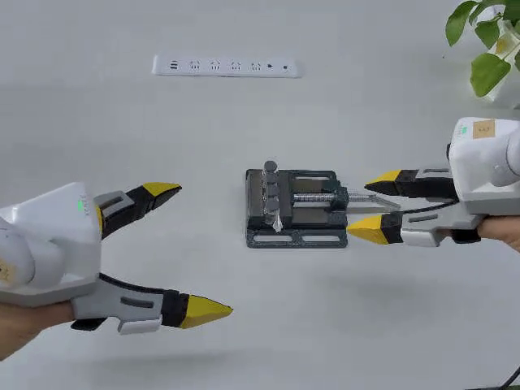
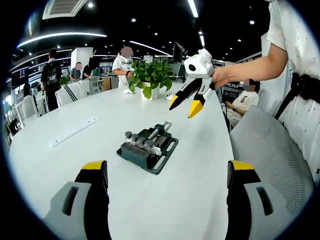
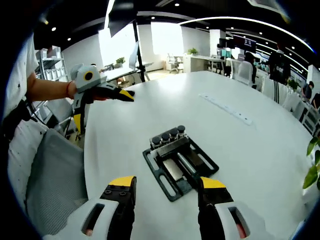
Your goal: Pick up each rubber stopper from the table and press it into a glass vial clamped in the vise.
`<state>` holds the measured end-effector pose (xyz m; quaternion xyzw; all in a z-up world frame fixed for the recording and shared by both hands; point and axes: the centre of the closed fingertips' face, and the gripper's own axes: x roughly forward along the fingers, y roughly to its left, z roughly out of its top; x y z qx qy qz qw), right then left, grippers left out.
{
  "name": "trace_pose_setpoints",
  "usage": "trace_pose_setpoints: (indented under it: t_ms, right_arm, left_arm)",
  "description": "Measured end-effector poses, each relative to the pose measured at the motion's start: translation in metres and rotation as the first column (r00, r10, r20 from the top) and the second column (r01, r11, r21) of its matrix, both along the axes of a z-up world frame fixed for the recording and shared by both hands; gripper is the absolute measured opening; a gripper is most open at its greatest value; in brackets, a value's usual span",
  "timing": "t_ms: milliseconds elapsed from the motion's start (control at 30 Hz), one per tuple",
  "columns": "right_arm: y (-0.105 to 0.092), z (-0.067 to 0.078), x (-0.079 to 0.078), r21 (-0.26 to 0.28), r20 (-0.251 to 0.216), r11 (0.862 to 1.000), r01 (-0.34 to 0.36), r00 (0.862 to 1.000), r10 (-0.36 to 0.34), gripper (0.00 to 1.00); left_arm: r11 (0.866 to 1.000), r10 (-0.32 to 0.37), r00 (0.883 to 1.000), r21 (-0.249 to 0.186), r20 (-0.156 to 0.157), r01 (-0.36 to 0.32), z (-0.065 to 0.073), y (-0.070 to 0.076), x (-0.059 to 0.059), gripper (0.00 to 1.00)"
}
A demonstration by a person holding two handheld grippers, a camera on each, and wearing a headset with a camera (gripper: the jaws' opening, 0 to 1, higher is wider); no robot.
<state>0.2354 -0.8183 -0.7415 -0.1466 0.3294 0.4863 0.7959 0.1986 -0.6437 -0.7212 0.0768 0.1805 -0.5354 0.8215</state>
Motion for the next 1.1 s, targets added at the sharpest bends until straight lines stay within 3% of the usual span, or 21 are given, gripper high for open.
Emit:
trace_pose_setpoints:
  t_ms: [400, 633, 1100]
  right_arm:
    - [-0.006, 0.006, -0.013, 0.169, 0.088, 0.985, 0.032, 0.995, -0.047, 0.75]
    - [-0.015, -0.001, -0.018, 0.178, 0.090, 0.983, 0.041, 0.994, -0.058, 0.82]
    - [-0.021, 0.002, -0.025, 0.191, 0.083, 0.978, 0.078, 0.992, -0.096, 0.85]
  left_arm:
    - [0.999, 0.030, 1.000, 0.022, -0.002, -0.030, -0.006, 0.000, 0.005, 0.99]
    - [0.999, 0.044, 0.999, 0.028, -0.015, -0.044, -0.012, 0.001, 0.007, 0.99]
    - [0.998, 0.053, 0.998, 0.042, -0.038, -0.051, -0.022, 0.004, 0.008, 0.99]
